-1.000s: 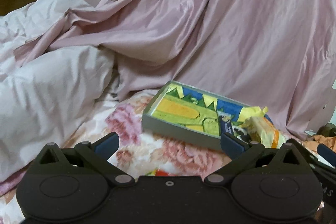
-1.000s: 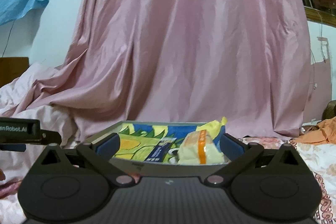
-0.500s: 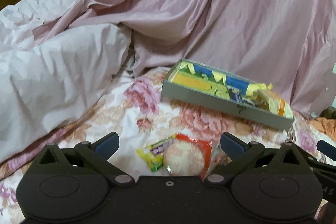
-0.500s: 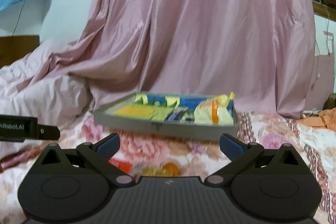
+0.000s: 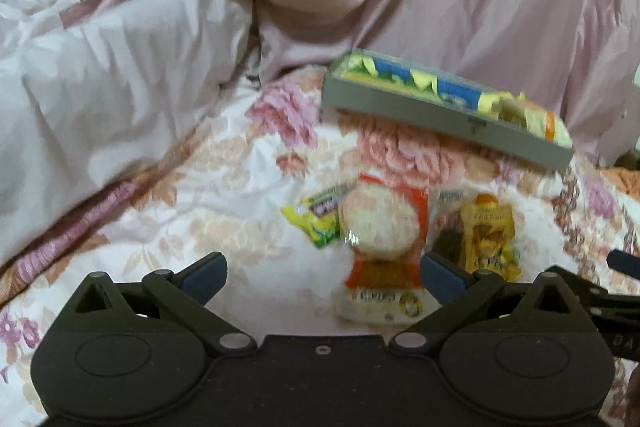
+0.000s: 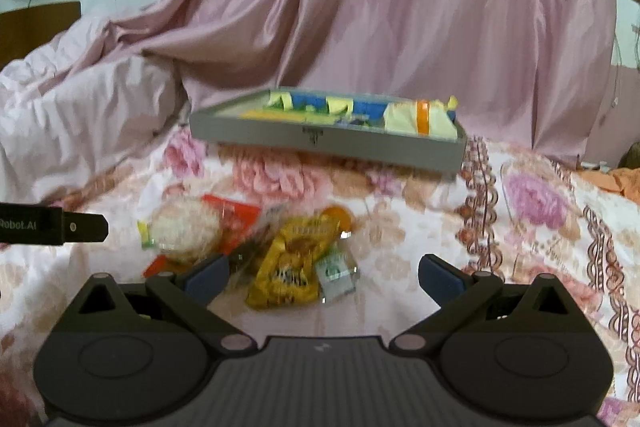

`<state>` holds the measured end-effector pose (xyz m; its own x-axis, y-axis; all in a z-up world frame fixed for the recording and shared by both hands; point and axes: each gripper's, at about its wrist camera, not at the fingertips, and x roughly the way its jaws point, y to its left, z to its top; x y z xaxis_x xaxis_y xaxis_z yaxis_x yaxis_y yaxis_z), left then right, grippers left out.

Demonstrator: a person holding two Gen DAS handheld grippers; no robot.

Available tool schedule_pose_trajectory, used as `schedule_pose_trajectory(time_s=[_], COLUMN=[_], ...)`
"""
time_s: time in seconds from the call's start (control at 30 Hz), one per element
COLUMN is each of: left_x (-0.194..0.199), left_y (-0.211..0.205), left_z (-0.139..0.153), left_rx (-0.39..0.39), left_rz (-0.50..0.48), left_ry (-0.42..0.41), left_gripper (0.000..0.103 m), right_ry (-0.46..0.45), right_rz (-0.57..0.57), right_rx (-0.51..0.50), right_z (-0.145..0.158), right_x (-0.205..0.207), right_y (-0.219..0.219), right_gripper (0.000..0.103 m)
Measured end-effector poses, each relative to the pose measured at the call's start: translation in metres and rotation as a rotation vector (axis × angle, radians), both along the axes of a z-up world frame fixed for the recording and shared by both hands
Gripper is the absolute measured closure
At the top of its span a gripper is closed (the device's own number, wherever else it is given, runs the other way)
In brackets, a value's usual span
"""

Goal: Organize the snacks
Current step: 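Withdraw both tools from the tray back over the remaining snacks, then grasp the round rice cracker with the left tool while the right tool grasps the gold bag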

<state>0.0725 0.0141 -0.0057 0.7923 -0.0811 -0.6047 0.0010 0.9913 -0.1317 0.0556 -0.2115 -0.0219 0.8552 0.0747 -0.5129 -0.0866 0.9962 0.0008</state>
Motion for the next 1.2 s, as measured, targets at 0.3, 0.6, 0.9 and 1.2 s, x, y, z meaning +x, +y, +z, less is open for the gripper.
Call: schedule_pose_trajectory(time_s=[0.3,0.6,0.9,1.2], left_x=[0.006,0.012,0.022,0.045], left_y=[-0.008,-0.011,-0.012,-0.018], left_z=[-0.017,-0.025,-0.028,-0.027], left_rx=[0.028,0.041,0.047,0.042], left_rz=[-0.054,-0.070,-0.067,-0.075], left_ry=[0.060,0.093,0.088,0.071], left_gripper=[0.001,0.001,0.001,0.001], right_ry=[0.092,0.133,0.143,0.086], right_rz=[0.012,0.015,0.029,0.060], right_rx=[-0.050,-0.052,-0.080,-0.162], right_z=[-0.022,-0.033,-0.040,-0.047], right_x=[0.010,0.020,0.033,0.047], right_y=[0.006,0.007,0.011,0.022], right_gripper=[0.000,0.000,0.000,0.000])
